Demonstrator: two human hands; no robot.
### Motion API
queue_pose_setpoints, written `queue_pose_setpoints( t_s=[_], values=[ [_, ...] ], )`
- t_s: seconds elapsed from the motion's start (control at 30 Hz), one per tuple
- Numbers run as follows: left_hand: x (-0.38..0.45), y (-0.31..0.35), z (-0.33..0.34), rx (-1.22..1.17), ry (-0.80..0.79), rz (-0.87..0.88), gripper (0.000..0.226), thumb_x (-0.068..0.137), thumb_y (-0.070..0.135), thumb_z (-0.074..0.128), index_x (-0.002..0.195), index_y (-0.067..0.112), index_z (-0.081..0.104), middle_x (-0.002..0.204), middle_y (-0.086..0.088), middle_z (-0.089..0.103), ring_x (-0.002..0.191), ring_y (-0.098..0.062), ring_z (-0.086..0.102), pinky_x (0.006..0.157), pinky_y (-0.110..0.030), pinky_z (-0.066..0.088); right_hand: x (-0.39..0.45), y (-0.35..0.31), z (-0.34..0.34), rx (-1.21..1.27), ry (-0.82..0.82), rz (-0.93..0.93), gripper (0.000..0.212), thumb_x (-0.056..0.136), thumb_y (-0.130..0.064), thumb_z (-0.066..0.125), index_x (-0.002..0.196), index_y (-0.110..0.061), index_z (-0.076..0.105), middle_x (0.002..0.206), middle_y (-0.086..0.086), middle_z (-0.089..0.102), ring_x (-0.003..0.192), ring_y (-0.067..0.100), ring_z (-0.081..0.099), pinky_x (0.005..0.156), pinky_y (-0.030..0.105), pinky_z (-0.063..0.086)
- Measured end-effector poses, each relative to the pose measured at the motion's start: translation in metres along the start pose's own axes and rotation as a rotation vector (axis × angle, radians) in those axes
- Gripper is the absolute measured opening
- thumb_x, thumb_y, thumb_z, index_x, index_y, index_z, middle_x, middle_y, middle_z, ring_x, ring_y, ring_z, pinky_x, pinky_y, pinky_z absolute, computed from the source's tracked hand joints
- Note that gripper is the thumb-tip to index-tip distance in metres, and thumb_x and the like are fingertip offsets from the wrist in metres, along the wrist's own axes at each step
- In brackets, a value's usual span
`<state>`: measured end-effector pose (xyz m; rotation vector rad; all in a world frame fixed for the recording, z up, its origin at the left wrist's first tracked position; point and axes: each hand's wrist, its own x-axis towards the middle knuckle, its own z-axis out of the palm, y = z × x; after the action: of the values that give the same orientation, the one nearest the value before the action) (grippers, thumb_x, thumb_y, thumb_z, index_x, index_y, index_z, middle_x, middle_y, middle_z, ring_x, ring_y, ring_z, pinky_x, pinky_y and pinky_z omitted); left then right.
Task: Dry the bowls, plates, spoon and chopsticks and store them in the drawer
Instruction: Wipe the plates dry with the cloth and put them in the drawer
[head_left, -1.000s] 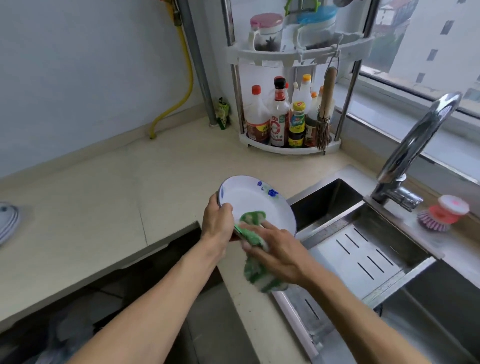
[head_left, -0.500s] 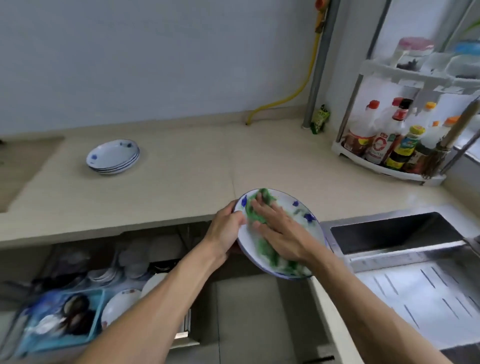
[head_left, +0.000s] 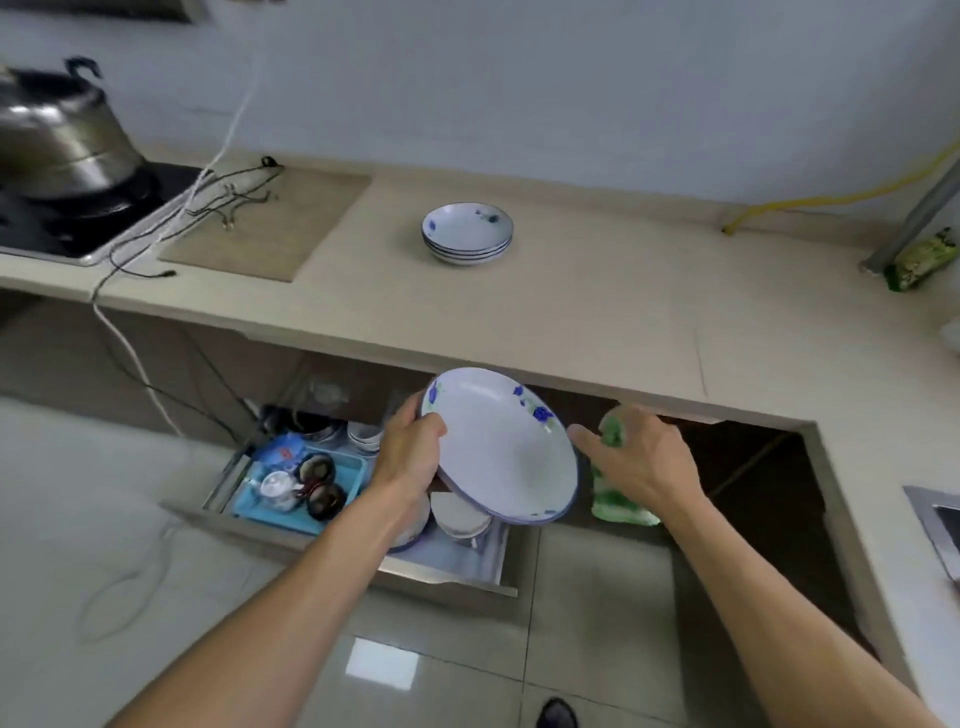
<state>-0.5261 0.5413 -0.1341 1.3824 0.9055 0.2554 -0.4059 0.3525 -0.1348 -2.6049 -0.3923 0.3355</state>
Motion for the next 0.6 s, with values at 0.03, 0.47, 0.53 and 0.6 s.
queue_pose_setpoints(
  t_s=[0.03,0.47,0.53,0.6],
  values=[
    [0.003,-0.001,-0.009,-0.004,0.004,-0.006,0.039,0.090,0.004,0.041,0.114,0.028,0.061,0.104,-0.005,0.065,0.090,-0.026,0.060,0.064,-0.038,0.055,0.005,0.002,0.013,-0.005,-0.078,0.069,0.045,0.087,-0.065,0.060,0.091,-0.019,0.059,0.081,0.001,0.065,0.072,0.019,0.063,0.064,0.033,0.052],
    [0.174,-0.106,-0.127,0.105,0.096,-0.311,0.039,0.093,0.001,0.040,0.116,0.028,0.057,0.104,-0.005,0.065,0.089,-0.025,0.060,0.063,-0.037,0.056,0.107,-0.057,0.240,0.341,-0.676,0.293,0.022,0.076,-0.026,0.071,0.071,-0.007,0.061,0.068,0.008,0.052,0.062,0.019,0.049,0.061,0.029,0.039],
    [0.204,-0.130,-0.140,0.261,0.055,-0.341,0.028,0.093,0.003,0.043,0.103,0.021,0.062,0.104,-0.008,0.068,0.091,-0.026,0.063,0.073,-0.045,0.060,0.120,-0.053,0.274,0.332,-0.696,0.324,0.022,0.083,-0.020,0.069,0.067,-0.012,0.056,0.064,0.005,0.050,0.059,0.019,0.047,0.056,0.026,0.037],
    [0.236,-0.161,-0.152,0.359,0.020,-0.377,0.023,0.092,0.003,0.047,0.089,0.019,0.063,0.098,-0.008,0.070,0.088,-0.025,0.066,0.078,-0.047,0.061,0.132,-0.046,0.316,0.301,-0.700,0.363,0.024,0.083,-0.019,0.070,0.065,-0.012,0.056,0.061,0.004,0.050,0.057,0.019,0.047,0.055,0.025,0.036]
  ],
)
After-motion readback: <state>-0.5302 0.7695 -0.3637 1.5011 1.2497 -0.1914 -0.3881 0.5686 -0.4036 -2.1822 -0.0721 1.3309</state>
